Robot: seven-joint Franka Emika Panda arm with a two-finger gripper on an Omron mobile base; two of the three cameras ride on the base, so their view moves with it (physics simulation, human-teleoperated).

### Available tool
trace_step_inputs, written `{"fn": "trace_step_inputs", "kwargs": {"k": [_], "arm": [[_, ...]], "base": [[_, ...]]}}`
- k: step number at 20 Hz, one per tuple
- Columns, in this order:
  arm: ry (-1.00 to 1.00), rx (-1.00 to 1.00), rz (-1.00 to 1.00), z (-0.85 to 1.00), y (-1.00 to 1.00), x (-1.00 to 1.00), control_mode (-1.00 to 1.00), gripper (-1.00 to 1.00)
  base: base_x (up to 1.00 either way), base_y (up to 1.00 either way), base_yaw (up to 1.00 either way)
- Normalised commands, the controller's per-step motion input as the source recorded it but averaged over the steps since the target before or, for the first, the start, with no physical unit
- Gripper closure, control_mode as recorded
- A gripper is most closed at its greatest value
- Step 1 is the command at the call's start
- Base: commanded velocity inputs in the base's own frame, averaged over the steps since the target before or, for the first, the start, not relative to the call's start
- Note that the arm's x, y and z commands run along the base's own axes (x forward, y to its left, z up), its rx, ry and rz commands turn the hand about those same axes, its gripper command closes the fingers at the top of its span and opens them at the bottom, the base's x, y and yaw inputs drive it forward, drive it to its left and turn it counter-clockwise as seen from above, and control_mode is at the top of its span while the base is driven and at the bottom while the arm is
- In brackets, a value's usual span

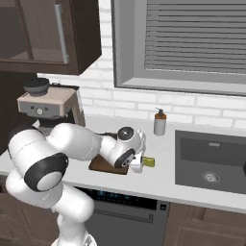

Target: Pick up the sponge from the counter and clean the cutting board by briefly scrubbing or pressing down on the cutting board. Once finished, release the sponge.

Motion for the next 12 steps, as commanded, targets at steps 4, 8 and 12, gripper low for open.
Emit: {"fn": "trace_step_inputs", "kwargs": {"k": [4,8,12], "arm": [[-0.06,0.01,0.00,0.64,0.00,-0.10,-1.00,-1.00],[-0.03,0.01,0.00,0.53,0.00,-0.21,-1.00,-1.00],[0.00,0.00,0.00,0.16,-0.01,-0.53,-1.00,-1.00]], "base": [[0.00,0.00,0.00],[0.00,0.00,0.00],[0.00,0.00,0.00]]}}
